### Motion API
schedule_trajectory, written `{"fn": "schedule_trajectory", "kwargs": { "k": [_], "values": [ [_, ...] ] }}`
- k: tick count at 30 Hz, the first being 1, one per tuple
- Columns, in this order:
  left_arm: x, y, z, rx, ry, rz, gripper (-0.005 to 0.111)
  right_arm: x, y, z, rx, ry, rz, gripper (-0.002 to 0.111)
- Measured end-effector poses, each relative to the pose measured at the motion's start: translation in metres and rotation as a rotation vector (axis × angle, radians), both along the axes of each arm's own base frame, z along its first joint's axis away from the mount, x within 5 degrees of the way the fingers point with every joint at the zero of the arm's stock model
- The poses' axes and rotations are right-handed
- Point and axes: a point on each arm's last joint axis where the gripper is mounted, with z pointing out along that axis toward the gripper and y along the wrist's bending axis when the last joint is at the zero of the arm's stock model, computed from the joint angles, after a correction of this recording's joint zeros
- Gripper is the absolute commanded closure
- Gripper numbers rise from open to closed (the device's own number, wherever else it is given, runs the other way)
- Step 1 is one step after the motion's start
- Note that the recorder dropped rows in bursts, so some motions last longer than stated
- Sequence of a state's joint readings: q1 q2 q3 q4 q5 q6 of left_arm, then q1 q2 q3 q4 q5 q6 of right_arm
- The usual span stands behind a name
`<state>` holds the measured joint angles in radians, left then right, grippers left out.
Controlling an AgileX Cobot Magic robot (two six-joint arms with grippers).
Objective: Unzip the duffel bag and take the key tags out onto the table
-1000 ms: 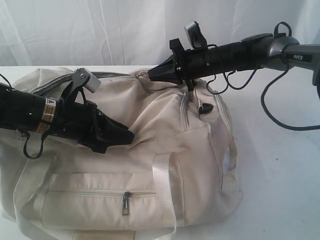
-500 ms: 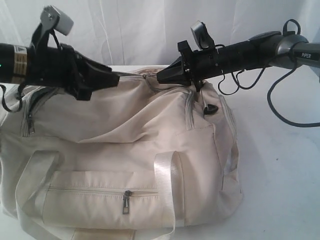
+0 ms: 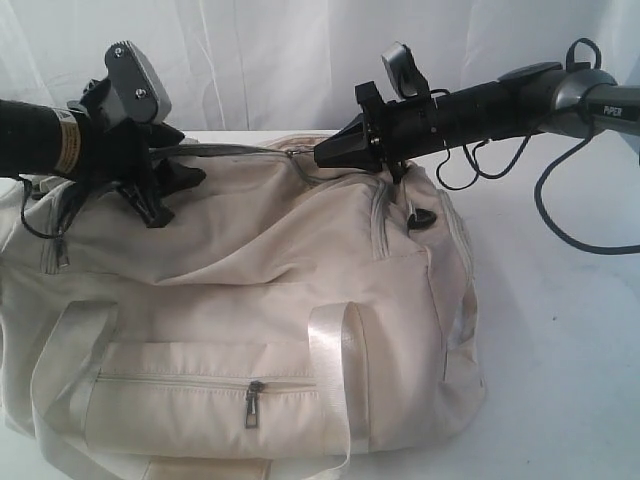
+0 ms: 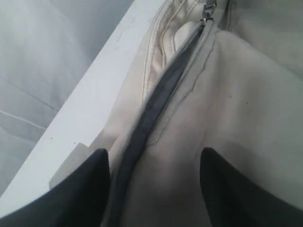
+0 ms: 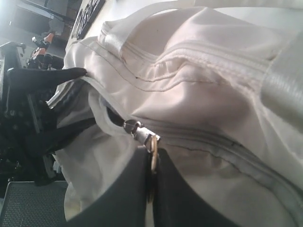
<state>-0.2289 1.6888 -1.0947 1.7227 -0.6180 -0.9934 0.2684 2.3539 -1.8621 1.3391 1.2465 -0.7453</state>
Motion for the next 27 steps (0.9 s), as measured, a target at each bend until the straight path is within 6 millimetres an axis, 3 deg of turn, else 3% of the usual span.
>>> {"fn": "schedule_trajectory", "kwargs": {
  "k": [10,13,19,27],
  "values": [
    [0.021,-0.027,0.004,0.004,-0.072,-0.094,0.047,0.000,0.000,0.000,0.000,0.000,0.000,0.108],
    [0.027,-0.039,0.002,-0.004,-0.072,-0.111,0.058,0.000,0.000,0.000,0.000,0.000,0.000,0.108],
    [0.034,-0.047,-0.016,0.009,-0.023,-0.065,0.107,0.000,0.000,0.000,0.000,0.000,0.000,0.108],
    [0.040,-0.043,-0.017,0.019,-0.007,0.057,0.107,0.003,-0.005,0.001,0.012,0.003,-0.019,0.108]
  ]
}}
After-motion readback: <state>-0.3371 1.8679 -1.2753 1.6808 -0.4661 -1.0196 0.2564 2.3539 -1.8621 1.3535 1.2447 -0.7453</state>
